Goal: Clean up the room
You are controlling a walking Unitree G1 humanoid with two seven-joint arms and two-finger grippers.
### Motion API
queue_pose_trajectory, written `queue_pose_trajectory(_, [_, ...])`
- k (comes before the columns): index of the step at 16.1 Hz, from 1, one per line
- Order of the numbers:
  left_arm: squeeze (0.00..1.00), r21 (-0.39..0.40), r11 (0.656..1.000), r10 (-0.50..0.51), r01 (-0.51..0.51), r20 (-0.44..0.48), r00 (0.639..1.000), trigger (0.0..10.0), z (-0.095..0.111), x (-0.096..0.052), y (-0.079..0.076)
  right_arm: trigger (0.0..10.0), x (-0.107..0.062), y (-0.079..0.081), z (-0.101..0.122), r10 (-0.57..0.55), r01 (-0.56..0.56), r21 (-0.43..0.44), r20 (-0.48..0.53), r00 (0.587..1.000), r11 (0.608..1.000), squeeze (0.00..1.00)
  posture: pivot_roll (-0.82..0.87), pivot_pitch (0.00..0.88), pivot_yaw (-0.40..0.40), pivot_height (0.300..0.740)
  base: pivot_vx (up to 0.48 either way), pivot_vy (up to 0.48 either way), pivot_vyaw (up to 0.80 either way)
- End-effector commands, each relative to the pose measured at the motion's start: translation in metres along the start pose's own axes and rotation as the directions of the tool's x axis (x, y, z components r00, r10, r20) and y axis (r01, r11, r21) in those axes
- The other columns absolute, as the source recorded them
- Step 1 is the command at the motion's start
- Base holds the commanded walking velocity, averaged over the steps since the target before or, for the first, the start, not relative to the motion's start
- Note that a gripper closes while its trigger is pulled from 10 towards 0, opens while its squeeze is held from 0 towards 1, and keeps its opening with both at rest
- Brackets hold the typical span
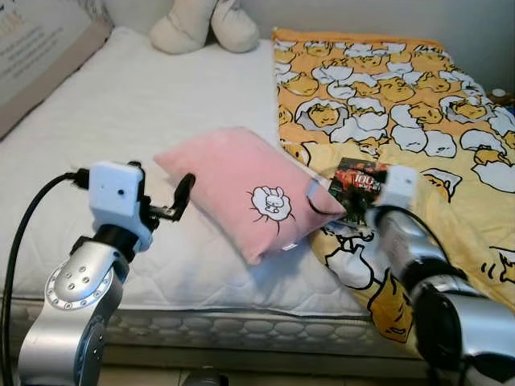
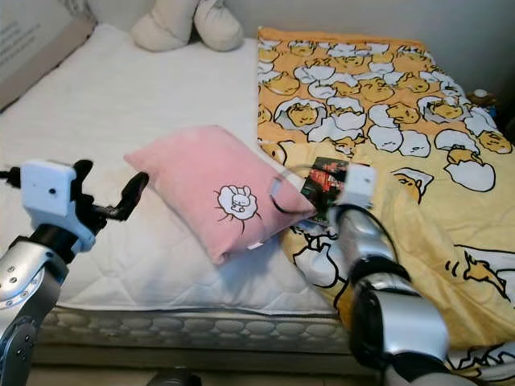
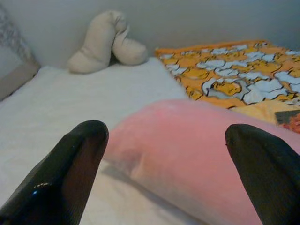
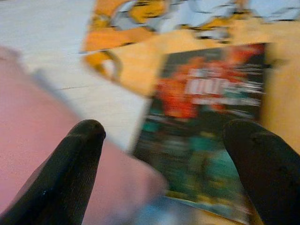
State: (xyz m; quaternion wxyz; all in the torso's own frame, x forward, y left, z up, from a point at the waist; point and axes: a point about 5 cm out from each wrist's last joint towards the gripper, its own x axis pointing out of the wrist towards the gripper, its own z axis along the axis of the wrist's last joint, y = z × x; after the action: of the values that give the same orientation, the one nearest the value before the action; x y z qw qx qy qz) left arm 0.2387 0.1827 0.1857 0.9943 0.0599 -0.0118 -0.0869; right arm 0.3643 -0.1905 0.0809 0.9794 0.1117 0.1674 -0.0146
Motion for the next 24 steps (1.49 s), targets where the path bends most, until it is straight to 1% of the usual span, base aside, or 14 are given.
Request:
queue_pose_trajectory(1, [0.0,0.004,1.0,0.015,-0.015,0.005,1.0,10.0,0.004,-0.003,0.001,10.0,0.002,0.007,0.001,0.032,-0.031,0.033,-0.01,0.999,0.999,0.0,0.34,0.07,-0.024,0.74,0.0,0.0,0.0])
queue_pose_trajectory(3, [0.0,-0.006,1.0,0.021,-0.021,0.002,1.0,10.0,0.004,-0.001,-0.001,10.0,0.003,0.028,-0.01,0.124,-0.115,0.137,-0.064,0.99,0.984,0.0,0.33,0.07,-0.046,0.74,0.0,0.0,0.0])
queue_pose_trajectory(4, [0.0,-0.01,1.0,0.023,-0.023,0.002,1.0,10.0,0.004,-0.001,-0.001,10.0,0.003,0.031,-0.012,0.137,-0.124,0.16,-0.072,0.988,0.979,0.0,0.33,0.07,-0.046,0.74,0.0,0.0,0.0])
queue_pose_trajectory(7, [0.0,-0.015,1.0,0.018,-0.018,-0.001,1.0,10.0,0.003,0.003,-0.003,10.0,0.0,0.041,-0.031,0.172,-0.138,0.254,-0.119,0.978,0.957,0.0,0.31,0.069,-0.046,0.74,0.0,0.0,0.0])
queue_pose_trajectory(8, [0.0,-0.009,1.0,0.02,-0.02,-0.004,1.0,10.0,0.003,0.004,0.0,10.0,-0.002,0.044,-0.039,0.177,-0.135,0.27,-0.138,0.974,0.953,0.0,0.31,0.066,-0.043,0.74,0.0,0.0,0.0])
queue_pose_trajectory(10, [0.0,0.003,1.0,0.026,-0.026,-0.007,1.0,10.0,0.003,0.003,0.004,10.0,-0.004,0.053,-0.044,0.211,-0.161,0.291,-0.147,0.967,0.943,0.0,0.3,0.064,-0.04,0.74,0.0,0.0,0.0])
queue_pose_trajectory(13, [0.0,0.02,0.999,0.037,-0.036,-0.009,0.999,10.0,0.004,0.004,0.011,10.0,-0.005,0.089,-0.047,0.346,-0.287,0.336,-0.128,0.93,0.897,0.0,0.29,0.056,-0.039,0.74,0.0,0.0,0.0])
queue_pose_trajectory(15, [0.0,0.021,0.999,0.041,-0.04,-0.009,0.999,10.0,0.003,0.005,0.012,10.0,-0.008,0.12,-0.043,0.452,-0.382,0.404,-0.09,0.888,0.831,0.0,0.28,0.049,-0.049,0.74,0.0,0.0,0.0])
queue_pose_trajectory(17, [0.0,0.019,0.999,0.043,-0.042,-0.009,0.999,10.0,0.002,0.005,0.011,10.0,-0.01,0.135,-0.038,0.497,-0.423,0.44,-0.064,0.865,0.792,0.0,0.28,0.048,-0.053,0.74,0.0,0.0,0.0])
queue_pose_trajectory(18, [0.0,0.014,0.999,0.046,-0.045,-0.009,0.999,10.0,0.001,0.006,0.011,10.0,-0.013,0.148,-0.031,0.533,-0.454,0.476,-0.038,0.845,0.754,0.0,0.27,0.043,-0.059,0.74,0.0,0.0,0.0])
queue_pose_trajectory(20, [0.0,0.008,0.999,0.046,-0.046,-0.008,0.999,10.0,0.0,0.007,0.01,10.0,-0.017,0.157,-0.019,0.548,-0.469,0.52,0.001,0.836,0.714,0.0,0.26,0.037,-0.062,0.74,0.0,0.0,0.0])
queue_pose_trajectory(22, [0.0,0.001,0.999,0.044,-0.044,-0.001,0.999,10.0,0.001,0.01,0.009,10.0,-0.018,0.154,0.001,0.519,-0.447,0.578,0.047,0.854,0.683,0.0,0.25,0.033,-0.064,0.74,0.0,0.0,0.0])
queue_pose_trajectory(23, [0.0,-0.002,0.999,0.043,-0.043,0.002,0.999,10.0,0.001,0.013,0.008,10.0,-0.018,0.146,0.011,0.488,-0.444,0.548,0.073,0.87,0.709,0.0,0.24,0.03,-0.065,0.74,0.0,0.0,0.0])
queue_pose_trajectory(24, [0.0,-0.021,0.999,0.049,-0.049,0.002,0.999,10.0,0.0,0.015,0.007,10.0,-0.018,0.133,0.018,0.448,-0.443,0.434,0.098,0.889,0.785,0.0,0.24,0.03,-0.065,0.74,0.0,0.0,0.0])
